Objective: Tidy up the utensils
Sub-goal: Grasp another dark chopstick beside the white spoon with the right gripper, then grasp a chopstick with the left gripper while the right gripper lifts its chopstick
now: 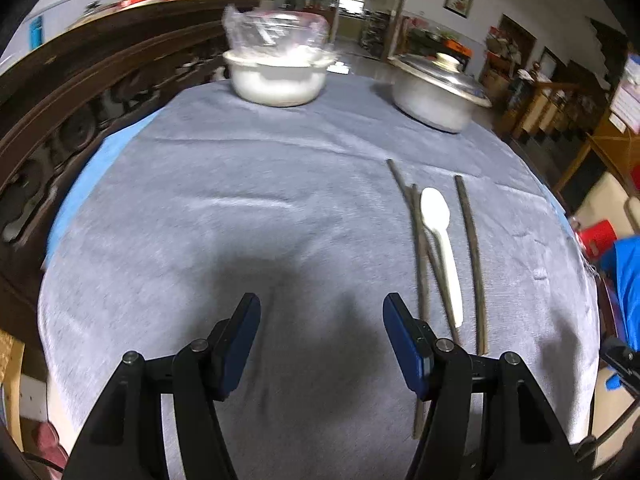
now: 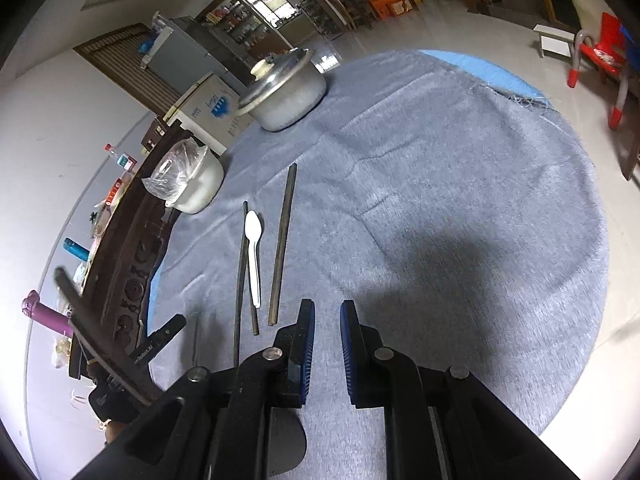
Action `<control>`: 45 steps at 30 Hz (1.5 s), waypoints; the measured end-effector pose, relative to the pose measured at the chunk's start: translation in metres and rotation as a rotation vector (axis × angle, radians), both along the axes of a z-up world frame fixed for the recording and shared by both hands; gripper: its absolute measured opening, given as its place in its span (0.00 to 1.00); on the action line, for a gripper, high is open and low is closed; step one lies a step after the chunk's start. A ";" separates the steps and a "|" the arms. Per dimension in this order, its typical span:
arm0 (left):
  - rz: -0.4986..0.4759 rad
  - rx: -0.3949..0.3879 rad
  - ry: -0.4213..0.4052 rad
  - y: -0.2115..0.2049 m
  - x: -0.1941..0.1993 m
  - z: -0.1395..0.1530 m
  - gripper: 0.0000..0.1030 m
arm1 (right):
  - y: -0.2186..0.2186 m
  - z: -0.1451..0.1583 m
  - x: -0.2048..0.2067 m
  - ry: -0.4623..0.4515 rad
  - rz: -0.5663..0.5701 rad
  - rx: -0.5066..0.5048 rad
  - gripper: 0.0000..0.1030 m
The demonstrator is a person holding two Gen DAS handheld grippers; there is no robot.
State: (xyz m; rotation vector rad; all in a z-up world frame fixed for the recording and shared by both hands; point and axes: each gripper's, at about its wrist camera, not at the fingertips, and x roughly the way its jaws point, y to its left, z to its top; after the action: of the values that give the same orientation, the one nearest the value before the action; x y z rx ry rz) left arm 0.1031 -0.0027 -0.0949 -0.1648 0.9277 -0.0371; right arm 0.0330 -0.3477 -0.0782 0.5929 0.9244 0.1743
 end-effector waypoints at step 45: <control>-0.143 0.156 0.094 -0.034 0.091 -0.039 0.63 | 0.081 -0.054 0.242 0.137 0.190 -0.295 0.16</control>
State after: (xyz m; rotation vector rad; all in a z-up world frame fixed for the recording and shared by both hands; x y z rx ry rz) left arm 0.1936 -0.0370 -0.1340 0.0450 1.0308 -0.0890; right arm 0.2754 -0.2672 -0.1322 0.2455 1.1158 0.1654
